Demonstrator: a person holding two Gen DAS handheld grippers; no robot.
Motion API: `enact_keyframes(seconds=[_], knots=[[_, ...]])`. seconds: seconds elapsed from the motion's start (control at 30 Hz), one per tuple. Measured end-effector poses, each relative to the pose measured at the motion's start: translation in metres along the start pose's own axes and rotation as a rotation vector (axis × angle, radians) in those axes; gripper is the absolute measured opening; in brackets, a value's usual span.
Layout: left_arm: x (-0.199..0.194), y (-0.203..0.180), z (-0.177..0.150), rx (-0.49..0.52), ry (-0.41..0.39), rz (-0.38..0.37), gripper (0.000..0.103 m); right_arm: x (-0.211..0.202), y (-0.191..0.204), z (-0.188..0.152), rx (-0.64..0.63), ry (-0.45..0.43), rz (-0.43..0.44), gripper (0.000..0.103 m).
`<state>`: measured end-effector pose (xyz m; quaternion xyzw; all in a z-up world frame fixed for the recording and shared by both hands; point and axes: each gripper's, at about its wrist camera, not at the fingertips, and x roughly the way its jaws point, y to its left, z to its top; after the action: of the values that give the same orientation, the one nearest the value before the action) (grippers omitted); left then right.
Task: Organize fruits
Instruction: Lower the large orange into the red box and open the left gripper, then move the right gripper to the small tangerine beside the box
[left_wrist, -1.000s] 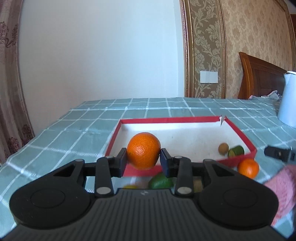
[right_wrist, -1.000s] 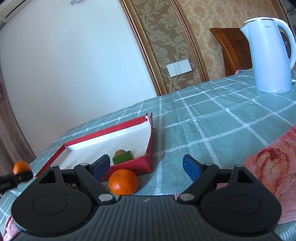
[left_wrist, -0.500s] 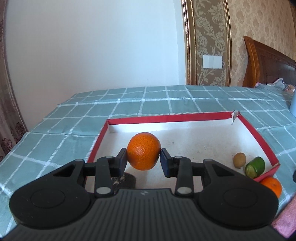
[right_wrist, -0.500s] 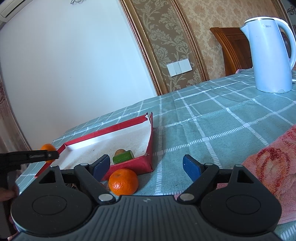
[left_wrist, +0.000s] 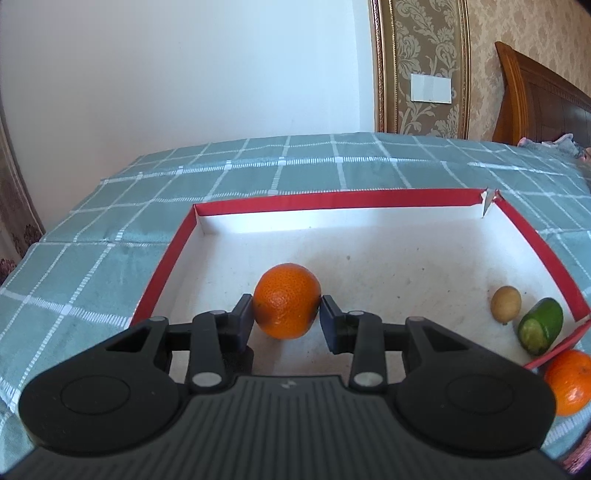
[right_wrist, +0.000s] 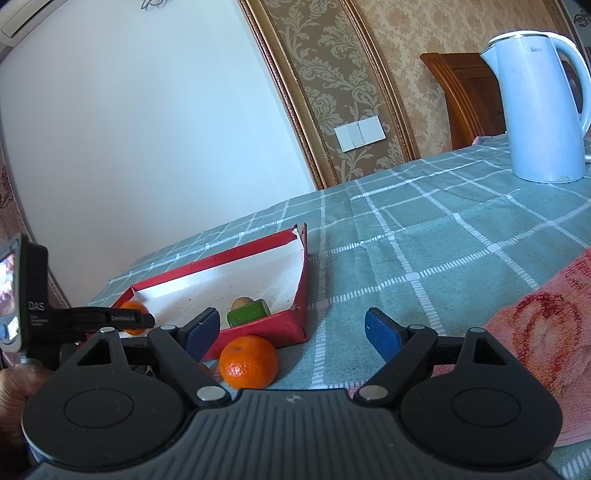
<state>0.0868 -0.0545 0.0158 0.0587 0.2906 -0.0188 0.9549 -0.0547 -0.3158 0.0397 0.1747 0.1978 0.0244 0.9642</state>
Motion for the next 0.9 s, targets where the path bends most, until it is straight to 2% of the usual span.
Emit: enact_keyframes(seconds=[0.13,0.4,0.57,0.63,0.73,0.9], knots=[[0.0,-0.002,-0.001,0.013,0.001,0.004,0.037,0.0,0.0,0.0,0.001,0.0,0.002,0.086],[-0.017,-0.002,-0.002,0.003,-0.046,0.031,0.06,0.0,0.0,0.0,0.001,0.0,0.001,0.086],[-0.037,0.0,-0.006,0.005,-0.089,0.041,0.09,-0.002,0.0,0.0,0.001,-0.009,-0.003,0.09],[-0.048,0.003,-0.009,0.001,-0.112,0.043,0.098,-0.003,0.0,0.0,0.003,-0.012,-0.006,0.09],[-0.064,0.013,-0.016,0.001,-0.137,0.046,0.103,-0.004,0.0,0.0,0.008,-0.014,-0.007,0.09],[-0.088,0.046,-0.039,-0.038,-0.18,0.068,0.103,-0.004,0.0,0.0,0.012,-0.012,-0.008,0.091]])
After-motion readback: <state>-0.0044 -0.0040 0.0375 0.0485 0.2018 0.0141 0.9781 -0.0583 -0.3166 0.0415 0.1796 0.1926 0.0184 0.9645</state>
